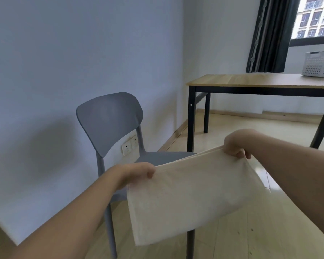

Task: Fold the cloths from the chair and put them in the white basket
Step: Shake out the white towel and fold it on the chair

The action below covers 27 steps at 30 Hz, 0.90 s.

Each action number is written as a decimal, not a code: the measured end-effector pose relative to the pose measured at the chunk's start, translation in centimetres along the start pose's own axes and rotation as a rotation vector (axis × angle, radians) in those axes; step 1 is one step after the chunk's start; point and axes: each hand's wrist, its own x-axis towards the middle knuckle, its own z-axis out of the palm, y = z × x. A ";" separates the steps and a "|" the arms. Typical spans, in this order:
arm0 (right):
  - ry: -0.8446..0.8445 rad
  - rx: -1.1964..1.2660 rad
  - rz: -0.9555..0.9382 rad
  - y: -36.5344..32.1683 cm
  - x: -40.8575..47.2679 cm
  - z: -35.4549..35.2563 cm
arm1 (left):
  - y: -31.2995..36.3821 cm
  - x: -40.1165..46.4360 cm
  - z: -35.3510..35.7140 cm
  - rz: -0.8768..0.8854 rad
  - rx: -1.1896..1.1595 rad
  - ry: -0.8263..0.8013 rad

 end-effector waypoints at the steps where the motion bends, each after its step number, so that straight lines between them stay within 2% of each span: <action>1: 0.018 0.000 0.012 -0.3 0.7 -0.5 | -0.4 0.8 0.4 0.006 -0.015 0.008; 6: 0.195 0.003 0.012 -5.3 9.7 -0.3 | -4.4 6.8 2.9 -0.151 0.348 0.054; 9: 0.259 0.014 0.037 -9.7 14.5 0.6 | -7.8 9.2 3.1 -0.121 0.353 0.227; 12: 0.445 0.061 -0.015 -14.5 18.2 1.9 | -12.0 11.2 1.9 -0.131 0.236 0.337; 14: 0.539 0.227 -0.072 -17.2 20.3 3.4 | -13.9 11.7 1.4 -0.150 0.144 0.366; 16: 0.526 0.385 -0.138 -19.3 21.0 4.7 | -14.5 11.5 1.4 -0.154 0.068 0.356; 19: 0.466 0.482 -0.305 -21.6 19.1 6.7 | -13.9 10.2 2.0 -0.185 0.001 0.314; 21: 0.446 0.540 -0.420 -22.1 16.2 8.8 | -13.3 8.8 2.5 -0.184 -0.134 0.254; 25: 0.375 0.590 -0.625 -20.1 10.2 14.1 | -12.1 5.6 2.8 -0.182 -0.447 0.224; 27: 0.442 0.746 -0.677 -18.2 7.7 15.7 | -11.2 3.8 3.0 -0.199 -0.576 0.226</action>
